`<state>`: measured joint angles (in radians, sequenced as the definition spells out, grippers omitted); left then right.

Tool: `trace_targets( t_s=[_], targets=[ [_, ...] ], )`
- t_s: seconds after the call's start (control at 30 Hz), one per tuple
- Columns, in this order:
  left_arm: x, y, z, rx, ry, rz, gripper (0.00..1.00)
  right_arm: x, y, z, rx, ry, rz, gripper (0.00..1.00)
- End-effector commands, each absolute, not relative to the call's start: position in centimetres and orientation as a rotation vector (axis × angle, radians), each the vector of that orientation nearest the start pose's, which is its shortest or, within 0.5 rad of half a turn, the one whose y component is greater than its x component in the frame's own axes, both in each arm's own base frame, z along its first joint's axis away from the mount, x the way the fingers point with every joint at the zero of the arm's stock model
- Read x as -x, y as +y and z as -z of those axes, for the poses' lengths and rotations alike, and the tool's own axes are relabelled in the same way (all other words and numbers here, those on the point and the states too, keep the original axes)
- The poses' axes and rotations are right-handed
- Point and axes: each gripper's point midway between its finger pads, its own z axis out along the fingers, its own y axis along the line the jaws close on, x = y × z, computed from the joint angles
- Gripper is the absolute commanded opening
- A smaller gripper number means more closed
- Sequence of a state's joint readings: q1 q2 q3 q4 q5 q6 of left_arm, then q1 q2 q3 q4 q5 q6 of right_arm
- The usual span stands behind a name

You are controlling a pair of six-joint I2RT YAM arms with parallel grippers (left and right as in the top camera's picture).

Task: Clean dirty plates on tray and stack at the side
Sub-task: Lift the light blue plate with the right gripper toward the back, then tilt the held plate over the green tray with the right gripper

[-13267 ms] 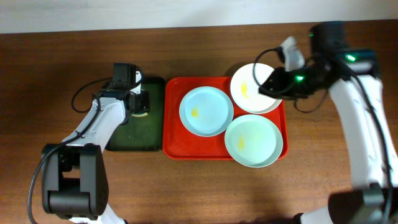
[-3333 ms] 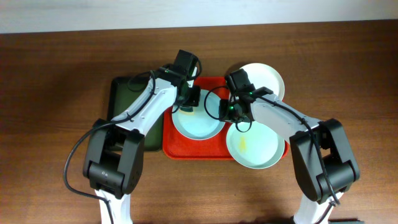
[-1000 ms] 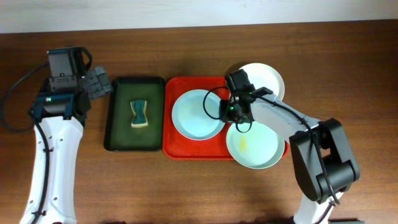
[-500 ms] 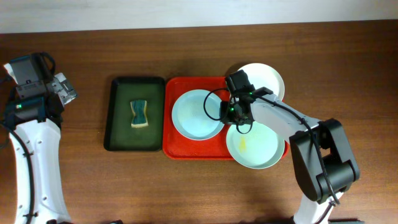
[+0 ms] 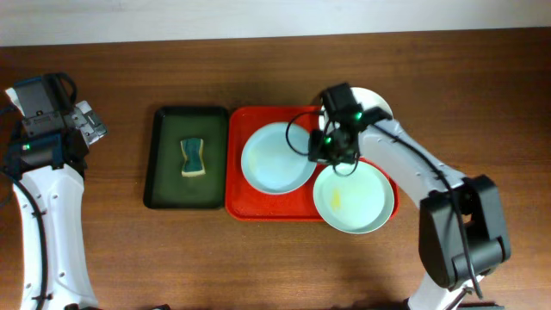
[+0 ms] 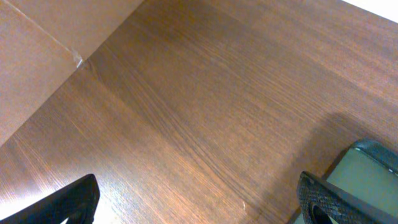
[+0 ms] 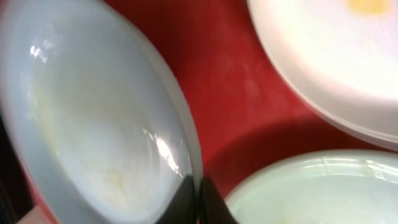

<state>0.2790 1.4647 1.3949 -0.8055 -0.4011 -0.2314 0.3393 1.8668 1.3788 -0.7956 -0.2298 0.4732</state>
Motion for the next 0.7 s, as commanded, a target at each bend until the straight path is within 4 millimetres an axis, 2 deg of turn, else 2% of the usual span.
trace_targets(
  t_s=[0.0,0.07,0.13,0.27,0.43,0.57,0.63,0.67],
  targets=[
    [-35.5,17.5,-24.2,0.789,2.279,-0.530,0.99,-38.9,18.2,-13.8,-0.101,2.835,-0.544,0.04],
    [-35.5,17.5,-24.2,0.788,2.279,-0.530,0.99,-39.6,19.2,-16.4,-0.064,2.789,-0.565,0.04],
    [-35.5,17.5,-24.2,0.789,2.279,-0.530,1.00,-40.4,20.6,-17.6,-0.020,2.726,-0.576,0.04],
    [-35.5,17.5,-24.2,0.789,2.279,-0.530,1.00,-41.6,23.4,-17.5,0.069,2.616,-0.405,0.04],
    [-35.5,17.5,-24.2,0.789,2.279,-0.530,0.99,-39.7,28.3,-16.9,0.213,2.547,-0.268,0.04],
    [-35.5,17.5,-24.2,0.789,2.279,-0.530,0.99,-38.8,29.5,-17.8,0.249,2.433,-0.062,0.04],
    [-35.5,17.5,-24.2,0.788,2.279,-0.530,1.00,-38.5,30.2,-18.4,0.263,2.382,-0.017,0.04],
    [-35.5,17.5,-24.2,0.788,2.279,-0.530,0.99,-38.1,31.2,-18.9,0.328,2.345,-0.006,0.04]
  ],
)
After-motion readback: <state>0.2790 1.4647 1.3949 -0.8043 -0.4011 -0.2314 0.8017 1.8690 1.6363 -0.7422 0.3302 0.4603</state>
